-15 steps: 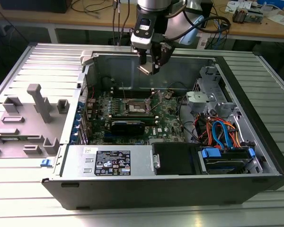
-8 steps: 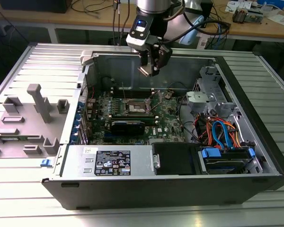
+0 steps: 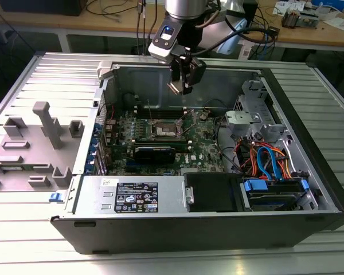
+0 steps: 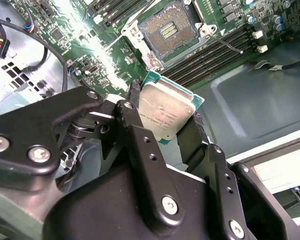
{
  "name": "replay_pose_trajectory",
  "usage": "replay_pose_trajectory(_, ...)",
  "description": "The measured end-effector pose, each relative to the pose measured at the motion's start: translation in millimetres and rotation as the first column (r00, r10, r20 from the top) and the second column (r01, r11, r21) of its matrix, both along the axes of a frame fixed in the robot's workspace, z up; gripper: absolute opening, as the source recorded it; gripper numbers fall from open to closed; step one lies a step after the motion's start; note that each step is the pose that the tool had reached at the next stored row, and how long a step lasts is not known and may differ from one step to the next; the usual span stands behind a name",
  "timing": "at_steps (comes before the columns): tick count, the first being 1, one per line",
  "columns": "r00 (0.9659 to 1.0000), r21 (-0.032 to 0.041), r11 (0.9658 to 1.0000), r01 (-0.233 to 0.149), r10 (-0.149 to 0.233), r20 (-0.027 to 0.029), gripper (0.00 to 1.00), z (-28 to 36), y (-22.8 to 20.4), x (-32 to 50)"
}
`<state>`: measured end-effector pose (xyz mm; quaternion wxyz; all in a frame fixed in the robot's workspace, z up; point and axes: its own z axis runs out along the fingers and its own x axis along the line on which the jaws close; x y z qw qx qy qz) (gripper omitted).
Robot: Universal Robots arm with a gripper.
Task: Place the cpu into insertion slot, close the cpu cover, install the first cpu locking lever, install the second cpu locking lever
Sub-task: 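Place the cpu into insertion slot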
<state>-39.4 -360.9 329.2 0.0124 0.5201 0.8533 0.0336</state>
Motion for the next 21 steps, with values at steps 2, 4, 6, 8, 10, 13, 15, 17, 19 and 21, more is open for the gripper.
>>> replay_pose_trajectory(2,1.0,0.0,1.0,0.0,0.0,0.0,0.54,0.0,0.0,0.0)
replay_pose_trajectory(4,1.0,0.0,1.0,0.001,-0.001,0.0,0.54,0.0,0.0,0.0)
replay_pose_trajectory(6,1.0,0.0,1.0,0.001,-0.001,0.0,0.54,0.0,0.0,0.0)
replay_pose_trajectory(8,1.0,-0.0001,1.0,0.001,-0.001,0.0,0.54,0.0,0.0,0.0)
replay_pose_trajectory(10,1.0,0.0,1.0,0.001,-0.001,0.0,0.54,-0.1,0.0,0.0)
replay_pose_trajectory(13,1.0,0.0,1.0,0.005,-0.005,0.0,0.54,-0.3,0.0,0.0)
replay_pose_trajectory(15,1.0,0.0,1.0,0.01,-0.01,-0.0001,0.54,-0.5,0.0,0.0)
replay_pose_trajectory(17,0.9998,0.0001,0.9998,0.022,-0.022,-0.0004,0.54,-1.0,0.0,0.0)
replay_pose_trajectory(19,0.9992,0.0,0.9992,0.04,-0.04,-0.0008,0.54,-1.8,0.0,0.0)
replay_pose_trajectory(21,0.9982,0.0,0.9982,0.06,-0.06,-0.0016,0.54,-2.4,0.0,0.0)
